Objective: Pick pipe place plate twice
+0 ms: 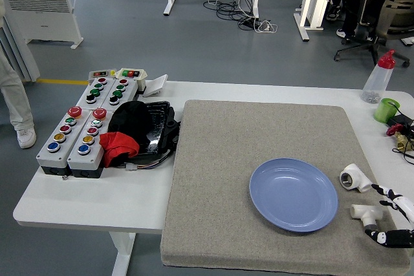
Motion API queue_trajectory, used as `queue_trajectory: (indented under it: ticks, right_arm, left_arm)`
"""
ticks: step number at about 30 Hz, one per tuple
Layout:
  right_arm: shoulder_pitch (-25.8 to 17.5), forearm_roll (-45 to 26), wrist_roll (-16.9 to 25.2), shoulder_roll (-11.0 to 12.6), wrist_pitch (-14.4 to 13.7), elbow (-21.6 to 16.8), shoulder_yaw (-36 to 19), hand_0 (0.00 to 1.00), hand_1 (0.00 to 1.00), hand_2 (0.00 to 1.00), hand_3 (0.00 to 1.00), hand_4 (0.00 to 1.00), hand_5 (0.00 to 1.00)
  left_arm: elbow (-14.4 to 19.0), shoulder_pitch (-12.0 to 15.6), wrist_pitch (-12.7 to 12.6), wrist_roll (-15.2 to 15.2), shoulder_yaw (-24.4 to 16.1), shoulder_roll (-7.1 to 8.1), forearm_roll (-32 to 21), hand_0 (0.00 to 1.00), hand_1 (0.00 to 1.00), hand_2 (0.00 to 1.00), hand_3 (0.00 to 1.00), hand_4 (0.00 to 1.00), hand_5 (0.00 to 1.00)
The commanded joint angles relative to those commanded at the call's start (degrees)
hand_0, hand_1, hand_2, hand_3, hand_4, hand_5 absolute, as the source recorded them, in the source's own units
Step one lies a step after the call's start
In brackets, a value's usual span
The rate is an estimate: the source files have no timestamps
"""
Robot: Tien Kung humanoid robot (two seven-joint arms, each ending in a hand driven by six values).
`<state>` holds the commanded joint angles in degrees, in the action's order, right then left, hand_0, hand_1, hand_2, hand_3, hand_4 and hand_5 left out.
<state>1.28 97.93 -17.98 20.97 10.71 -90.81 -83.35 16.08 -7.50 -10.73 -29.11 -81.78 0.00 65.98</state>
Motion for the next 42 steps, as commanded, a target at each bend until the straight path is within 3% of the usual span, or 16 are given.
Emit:
queue_trajectory:
  ticks: [3,4,15,16,27,28,39,40,42]
  right_arm:
    - [0.50,1.71,-0.06,-0.12,-0.08,0.39,0.42,0.998,0.915,0.998,0.997,0.849,0.303]
    - [0.84,2.75,-0.16,-0.13,-0.01,0.61,0.72,0.996,0.912,0.998,0.948,0.838,0.292]
    - [2.85,7.72,-0.87,0.54,1.63,1.72,2.87,0.972,0.904,0.987,0.927,0.830,0.283]
    - [3.07,7.99,-1.10,0.62,1.96,1.81,3.08,0.944,0.874,0.957,0.851,0.811,0.270]
    - [4.70,8.36,-1.89,1.91,3.62,2.59,5.05,0.918,0.859,0.938,0.826,0.800,0.260]
    - [4.93,8.38,-2.01,2.01,3.75,2.78,5.27,0.869,0.818,0.869,0.794,0.774,0.235]
    - [6.11,8.48,-1.96,2.40,3.78,4.32,6.78,0.812,0.776,0.818,0.773,0.766,0.228]
    - [6.17,8.41,-1.94,2.37,3.66,4.40,6.86,0.732,0.722,0.752,0.750,0.720,0.185]
    - [6.28,8.09,-1.83,2.31,3.50,4.56,6.96,0.732,0.722,0.752,0.750,0.720,0.185]
  left_arm:
    - [0.00,-0.02,0.01,0.00,-0.01,0.00,0.03,0.609,0.575,0.594,0.633,0.595,0.998]
    - [-0.01,-0.02,0.01,0.02,0.02,0.00,-0.01,0.609,0.575,0.594,0.632,0.595,0.998]
    - [0.01,-0.02,0.01,-0.01,0.05,0.00,-0.03,0.608,0.575,0.594,0.632,0.596,0.998]
    - [0.01,-0.03,-0.01,-0.03,0.05,0.00,-0.02,0.608,0.574,0.594,0.631,0.596,0.998]
    - [0.07,-0.03,-0.03,-0.23,-0.10,0.00,0.28,0.608,0.574,0.594,0.631,0.597,0.998]
    - [0.09,0.00,-0.02,-0.28,-0.13,0.00,0.36,0.608,0.574,0.594,0.630,0.597,0.998]
    - [0.23,0.47,0.01,-0.73,-0.45,0.00,0.97,0.608,0.574,0.594,0.632,0.596,0.998]
    - [0.23,0.49,0.02,-0.78,-0.50,0.00,1.03,0.608,0.574,0.594,0.631,0.596,0.998]
    - [0.23,0.52,0.05,-0.86,-0.61,0.00,1.18,0.608,0.574,0.594,0.631,0.596,0.998]
